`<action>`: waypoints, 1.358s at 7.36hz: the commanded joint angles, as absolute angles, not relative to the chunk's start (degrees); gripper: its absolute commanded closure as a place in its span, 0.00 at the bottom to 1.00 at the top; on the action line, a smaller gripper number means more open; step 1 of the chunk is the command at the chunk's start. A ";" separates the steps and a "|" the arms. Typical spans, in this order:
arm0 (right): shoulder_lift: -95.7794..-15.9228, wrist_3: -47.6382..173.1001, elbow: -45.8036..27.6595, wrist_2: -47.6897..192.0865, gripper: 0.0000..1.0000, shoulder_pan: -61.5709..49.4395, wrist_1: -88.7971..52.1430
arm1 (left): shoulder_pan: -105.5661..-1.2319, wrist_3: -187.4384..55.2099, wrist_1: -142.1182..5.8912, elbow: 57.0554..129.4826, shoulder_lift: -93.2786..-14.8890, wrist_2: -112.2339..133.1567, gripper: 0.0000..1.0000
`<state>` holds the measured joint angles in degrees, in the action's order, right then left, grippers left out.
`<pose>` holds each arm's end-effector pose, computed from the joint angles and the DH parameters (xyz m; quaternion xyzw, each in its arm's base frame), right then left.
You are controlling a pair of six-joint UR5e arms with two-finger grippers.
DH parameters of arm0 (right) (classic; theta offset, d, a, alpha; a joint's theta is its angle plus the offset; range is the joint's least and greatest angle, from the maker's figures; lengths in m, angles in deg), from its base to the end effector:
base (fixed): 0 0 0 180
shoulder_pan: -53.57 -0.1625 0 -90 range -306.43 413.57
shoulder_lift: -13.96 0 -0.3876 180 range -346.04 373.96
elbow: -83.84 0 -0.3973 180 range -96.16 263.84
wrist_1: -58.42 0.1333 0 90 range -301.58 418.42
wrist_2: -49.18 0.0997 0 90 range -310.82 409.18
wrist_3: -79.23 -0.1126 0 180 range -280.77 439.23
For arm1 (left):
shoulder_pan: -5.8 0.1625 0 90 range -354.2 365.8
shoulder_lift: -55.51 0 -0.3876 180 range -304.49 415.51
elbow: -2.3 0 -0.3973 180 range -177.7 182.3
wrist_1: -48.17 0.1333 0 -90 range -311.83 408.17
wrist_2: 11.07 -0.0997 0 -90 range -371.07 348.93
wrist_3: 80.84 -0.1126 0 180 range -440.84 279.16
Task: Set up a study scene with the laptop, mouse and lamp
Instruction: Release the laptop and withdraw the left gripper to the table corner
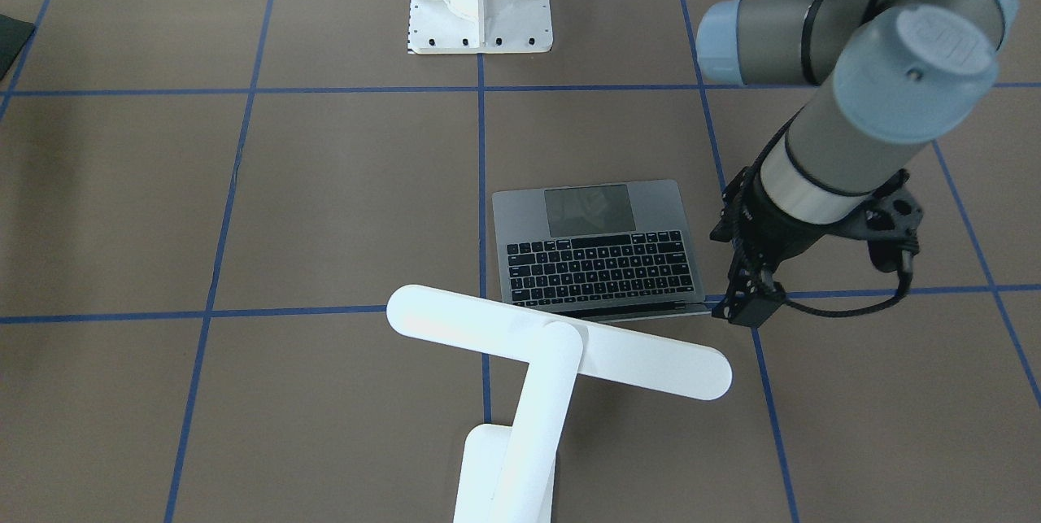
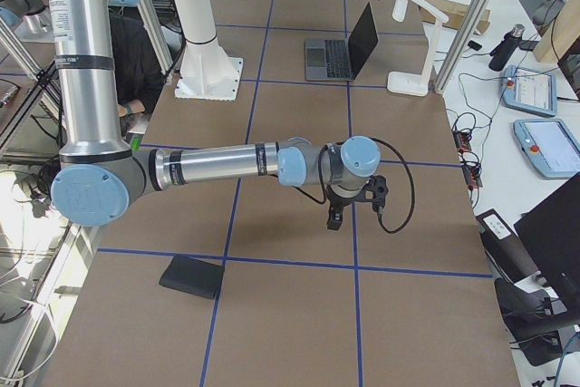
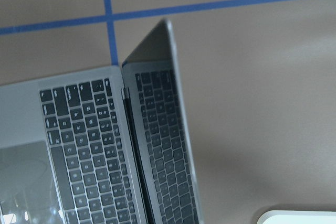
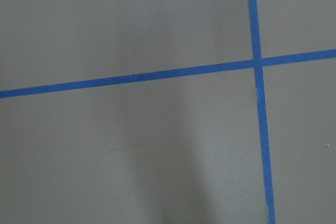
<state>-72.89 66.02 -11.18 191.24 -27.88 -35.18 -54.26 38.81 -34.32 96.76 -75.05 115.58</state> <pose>-0.0332 -0.5203 0.5541 -0.0476 -0.4374 0.0190 0.8978 0.2756 -0.6109 0.1869 -0.2072 0.3726 -0.5623 0.7085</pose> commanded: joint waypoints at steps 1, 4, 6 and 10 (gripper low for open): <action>-76.36 66.13 -13.01 191.21 0.00 -26.06 -33.01 | -56.25 26.26 -30.17 111.07 -65.11 115.49 0.00; -86.83 74.42 -12.85 196.26 0.00 -25.80 -21.41 | -56.78 10.63 -29.18 114.26 -60.17 114.44 0.00; -92.37 80.71 -13.11 201.75 0.00 -24.41 -21.21 | -56.87 -7.71 -29.53 116.90 -52.81 114.44 0.00; -94.42 106.58 -2.77 201.32 0.00 -23.69 -21.56 | -56.78 -10.71 -29.88 117.00 -51.45 113.82 0.00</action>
